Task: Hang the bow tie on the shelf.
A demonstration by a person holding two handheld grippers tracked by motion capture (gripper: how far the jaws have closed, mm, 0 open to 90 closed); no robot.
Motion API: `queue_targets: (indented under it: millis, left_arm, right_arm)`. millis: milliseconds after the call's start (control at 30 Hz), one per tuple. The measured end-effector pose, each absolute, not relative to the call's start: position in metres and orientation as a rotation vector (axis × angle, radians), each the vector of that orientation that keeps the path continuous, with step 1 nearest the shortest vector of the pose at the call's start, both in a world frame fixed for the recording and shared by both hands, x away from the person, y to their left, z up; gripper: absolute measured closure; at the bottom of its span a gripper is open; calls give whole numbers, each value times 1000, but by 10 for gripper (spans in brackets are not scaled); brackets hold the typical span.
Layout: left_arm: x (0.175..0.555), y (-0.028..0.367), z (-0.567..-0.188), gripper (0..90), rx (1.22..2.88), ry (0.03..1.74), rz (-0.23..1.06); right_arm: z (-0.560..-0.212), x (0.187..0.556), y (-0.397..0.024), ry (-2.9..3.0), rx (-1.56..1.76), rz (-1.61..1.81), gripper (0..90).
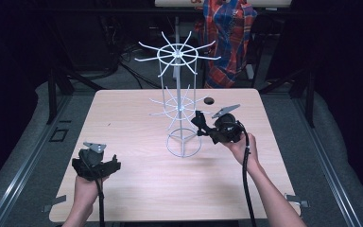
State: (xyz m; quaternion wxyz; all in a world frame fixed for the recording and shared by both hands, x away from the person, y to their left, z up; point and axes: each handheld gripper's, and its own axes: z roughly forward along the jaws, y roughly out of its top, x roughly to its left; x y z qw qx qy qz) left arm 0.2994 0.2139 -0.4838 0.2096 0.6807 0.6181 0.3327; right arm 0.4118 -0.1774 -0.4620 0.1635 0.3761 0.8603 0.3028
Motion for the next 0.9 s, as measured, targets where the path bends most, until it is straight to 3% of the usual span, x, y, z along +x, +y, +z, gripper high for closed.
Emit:
queue_targets:
  millis: [900]
  left_arm:
    - [299,213,-484,163,1904,1718,922]
  right_arm:
    - [-467,413,-179,2480,1104,902,627]
